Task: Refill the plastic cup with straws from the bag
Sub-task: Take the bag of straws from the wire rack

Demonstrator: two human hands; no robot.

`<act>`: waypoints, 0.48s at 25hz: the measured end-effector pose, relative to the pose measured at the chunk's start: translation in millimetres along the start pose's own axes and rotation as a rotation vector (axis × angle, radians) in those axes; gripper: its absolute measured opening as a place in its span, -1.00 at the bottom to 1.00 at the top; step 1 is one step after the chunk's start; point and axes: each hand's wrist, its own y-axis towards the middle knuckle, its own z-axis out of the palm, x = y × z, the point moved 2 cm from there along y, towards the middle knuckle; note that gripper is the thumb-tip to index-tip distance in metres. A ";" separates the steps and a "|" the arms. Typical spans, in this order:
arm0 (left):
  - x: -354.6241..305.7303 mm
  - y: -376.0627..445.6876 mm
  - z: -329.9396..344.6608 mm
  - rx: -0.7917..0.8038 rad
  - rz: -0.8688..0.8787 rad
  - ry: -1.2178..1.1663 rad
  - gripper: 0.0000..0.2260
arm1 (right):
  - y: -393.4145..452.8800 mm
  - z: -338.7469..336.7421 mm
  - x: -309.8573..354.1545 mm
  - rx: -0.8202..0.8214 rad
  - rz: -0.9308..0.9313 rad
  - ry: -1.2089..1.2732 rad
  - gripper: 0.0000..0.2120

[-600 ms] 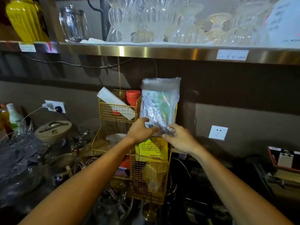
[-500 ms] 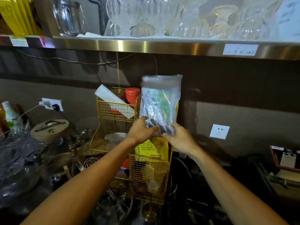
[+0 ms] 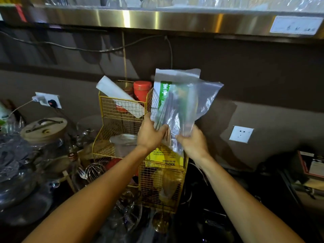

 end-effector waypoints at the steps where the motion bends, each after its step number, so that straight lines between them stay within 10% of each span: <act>1: -2.0 -2.3 -1.9 0.004 0.006 -0.005 -0.28 | -0.9 -1.1 -0.8 0.033 -0.027 -0.024 -0.74; 8: -16.3 -39.3 -10.5 0.032 0.058 0.005 -0.44 | -34.5 -44.2 -7.2 0.106 -0.050 0.217 -0.70; 12: -23.7 -81.5 -4.6 0.104 0.056 -0.029 -0.19 | -74.8 -91.4 -21.2 0.144 -0.101 0.254 -0.71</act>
